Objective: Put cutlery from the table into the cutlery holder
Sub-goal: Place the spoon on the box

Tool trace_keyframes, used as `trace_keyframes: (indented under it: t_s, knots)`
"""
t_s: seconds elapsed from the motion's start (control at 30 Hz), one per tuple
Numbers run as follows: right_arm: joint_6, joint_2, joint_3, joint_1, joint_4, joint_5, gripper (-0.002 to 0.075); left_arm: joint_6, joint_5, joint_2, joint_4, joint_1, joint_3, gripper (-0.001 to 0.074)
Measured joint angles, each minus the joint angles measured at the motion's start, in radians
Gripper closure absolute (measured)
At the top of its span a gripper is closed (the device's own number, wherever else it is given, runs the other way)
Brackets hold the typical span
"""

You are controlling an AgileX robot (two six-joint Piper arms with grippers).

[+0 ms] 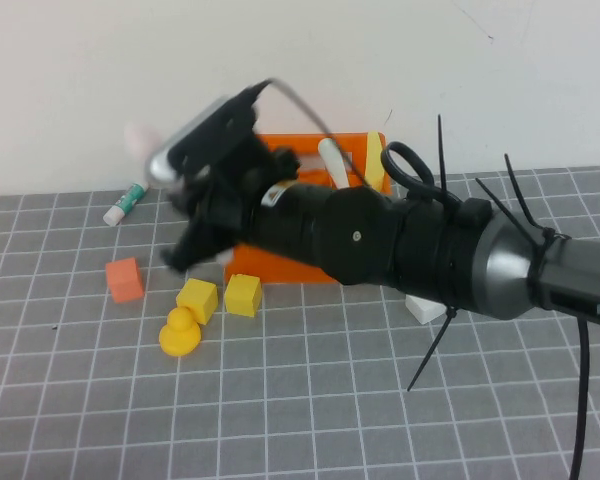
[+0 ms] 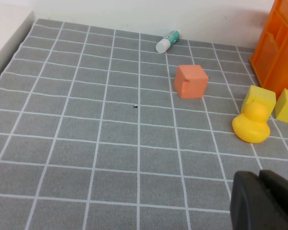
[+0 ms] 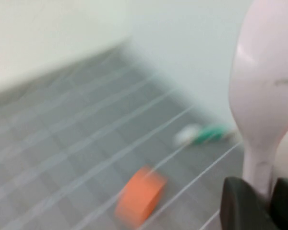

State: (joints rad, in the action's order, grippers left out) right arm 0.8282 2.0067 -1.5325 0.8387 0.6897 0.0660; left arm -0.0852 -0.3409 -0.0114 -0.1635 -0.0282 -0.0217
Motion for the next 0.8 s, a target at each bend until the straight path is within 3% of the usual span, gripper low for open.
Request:
trace_keyframes:
  t_s: [0.2, 0.33, 0.47, 0.8]
  knots:
    - [-0.053, 0.006, 0.003, 0.000, 0.061, 0.351, 0.0608, 0.000, 0.000, 0.000, 0.000, 0.000, 0.000, 0.0736]
    - [-0.193, 0.036, 0.003, -0.009, 0.040, 0.501, 0.0608, 0.000, 0.000, 0.000, 0.000, 0.000, 0.000, 0.0736]
    - [-0.302, 0.081, 0.003, -0.022, -0.022, 0.546, 0.0608, 0.000, 0.000, 0.000, 0.000, 0.000, 0.000, 0.0736]
    - [-0.334, 0.226, -0.060, -0.043, -0.116, 0.619, 0.0608, 0.000, 0.000, 0.000, 0.000, 0.000, 0.000, 0.0736]
